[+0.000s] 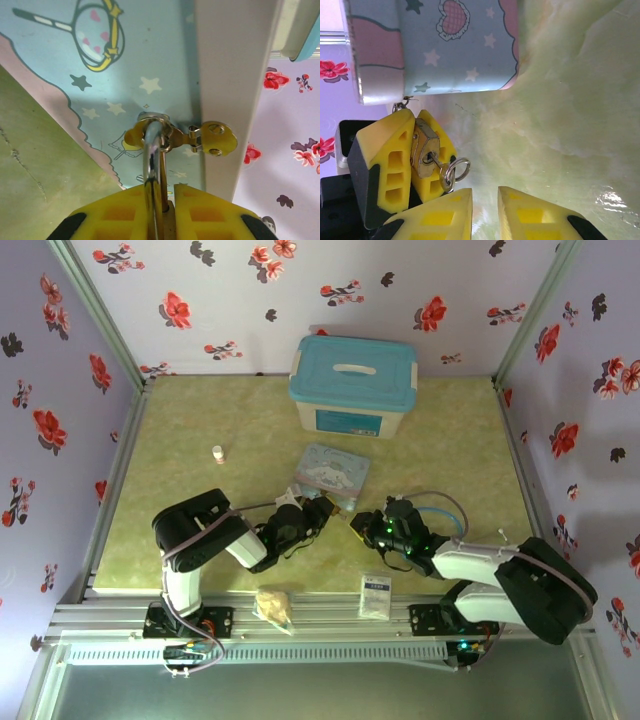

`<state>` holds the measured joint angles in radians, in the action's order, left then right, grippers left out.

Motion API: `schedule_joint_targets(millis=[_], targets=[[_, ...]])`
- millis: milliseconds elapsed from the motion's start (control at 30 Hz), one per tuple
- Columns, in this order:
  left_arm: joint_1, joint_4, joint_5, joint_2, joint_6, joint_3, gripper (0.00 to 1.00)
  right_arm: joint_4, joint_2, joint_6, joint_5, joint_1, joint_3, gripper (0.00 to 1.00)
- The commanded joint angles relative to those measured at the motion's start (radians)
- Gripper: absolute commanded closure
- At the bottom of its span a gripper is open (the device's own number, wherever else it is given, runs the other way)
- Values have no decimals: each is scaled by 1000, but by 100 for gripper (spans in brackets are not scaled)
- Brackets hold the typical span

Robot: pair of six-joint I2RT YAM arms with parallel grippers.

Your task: Unlock a padlock with a key

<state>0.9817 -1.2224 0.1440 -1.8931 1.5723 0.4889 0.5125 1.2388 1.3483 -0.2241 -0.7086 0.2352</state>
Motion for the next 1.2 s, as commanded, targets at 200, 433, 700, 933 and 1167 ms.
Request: schedule_joint_targets(millis=[200,433,700,933,1167], targets=[[3,-80,-16,34,-5,13,100,157,66,20,-12,0,20,79],[2,-80,-21,30,0,16,100,318,158,76,-14,0,1,86],[5,-81,-29,21,12,22,100,281,147,57,-3,0,7,99],[16,-78,-55,24,9,44,100,345,183,44,10,0,20,100],[47,-83,-68,-21,36,66,100,429,224,80,6,-12,79,100]])
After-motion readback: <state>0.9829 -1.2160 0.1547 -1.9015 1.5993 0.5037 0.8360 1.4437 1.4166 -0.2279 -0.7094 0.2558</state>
